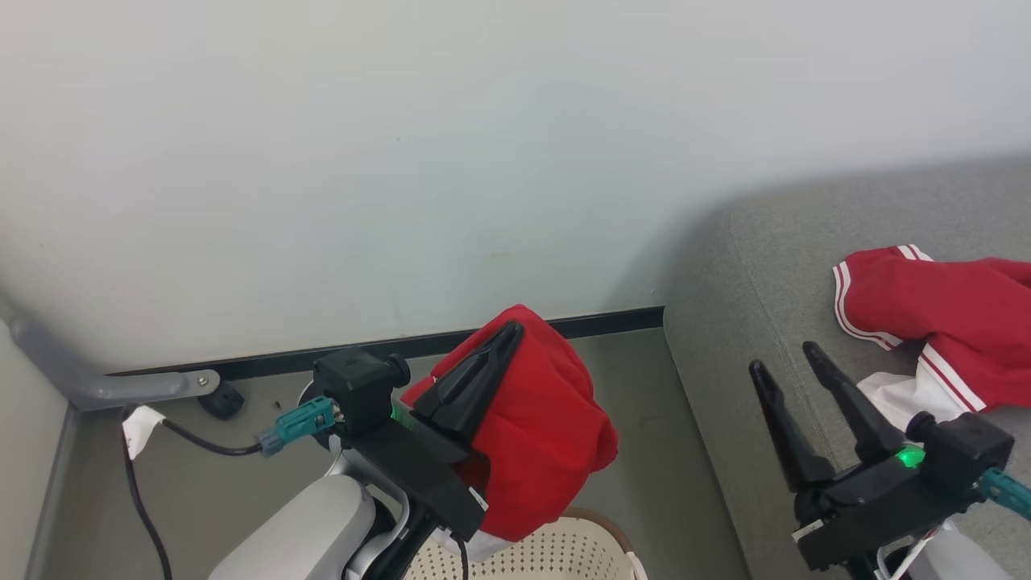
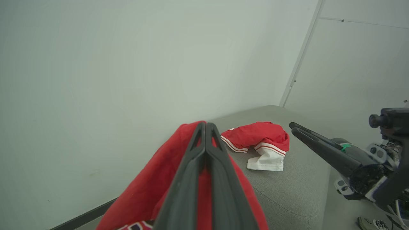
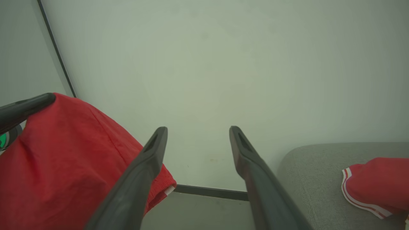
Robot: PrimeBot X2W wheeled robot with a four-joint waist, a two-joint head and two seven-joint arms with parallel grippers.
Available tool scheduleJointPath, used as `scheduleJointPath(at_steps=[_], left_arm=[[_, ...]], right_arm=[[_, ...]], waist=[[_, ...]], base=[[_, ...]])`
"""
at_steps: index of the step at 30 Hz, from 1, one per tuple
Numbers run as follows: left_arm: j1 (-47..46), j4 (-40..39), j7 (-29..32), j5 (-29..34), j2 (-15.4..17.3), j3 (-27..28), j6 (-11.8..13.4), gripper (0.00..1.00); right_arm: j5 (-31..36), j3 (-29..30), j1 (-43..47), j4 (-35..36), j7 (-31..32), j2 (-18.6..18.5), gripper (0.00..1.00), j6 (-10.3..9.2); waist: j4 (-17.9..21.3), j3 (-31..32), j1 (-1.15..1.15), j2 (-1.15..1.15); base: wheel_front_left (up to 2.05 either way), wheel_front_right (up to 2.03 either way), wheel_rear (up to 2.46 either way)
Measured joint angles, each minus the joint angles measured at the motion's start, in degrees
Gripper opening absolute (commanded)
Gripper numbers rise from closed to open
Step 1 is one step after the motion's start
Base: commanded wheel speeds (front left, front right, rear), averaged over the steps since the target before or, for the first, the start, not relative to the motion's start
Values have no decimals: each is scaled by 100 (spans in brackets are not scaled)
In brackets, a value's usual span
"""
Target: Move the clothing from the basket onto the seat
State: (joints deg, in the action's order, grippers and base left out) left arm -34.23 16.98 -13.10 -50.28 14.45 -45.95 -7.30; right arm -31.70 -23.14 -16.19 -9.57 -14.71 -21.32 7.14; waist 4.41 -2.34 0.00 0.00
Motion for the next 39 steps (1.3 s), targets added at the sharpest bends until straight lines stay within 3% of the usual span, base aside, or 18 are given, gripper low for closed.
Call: scheduleJointPath(at_steps=[19,39], left_arm=[[-296,-200,302,-8,-16,45,109,0],[-498,-272,552,-9,-275,-160,124,0]], right_arm=[[-168,-1920,-860,54,0,96,100,0],[-784,-3530,-2086,-1380,10,458,100,0]], waist=[[-122,-158,0,0],[-403,-323,1,0]], base=[[0,0,0],[0,0,0]])
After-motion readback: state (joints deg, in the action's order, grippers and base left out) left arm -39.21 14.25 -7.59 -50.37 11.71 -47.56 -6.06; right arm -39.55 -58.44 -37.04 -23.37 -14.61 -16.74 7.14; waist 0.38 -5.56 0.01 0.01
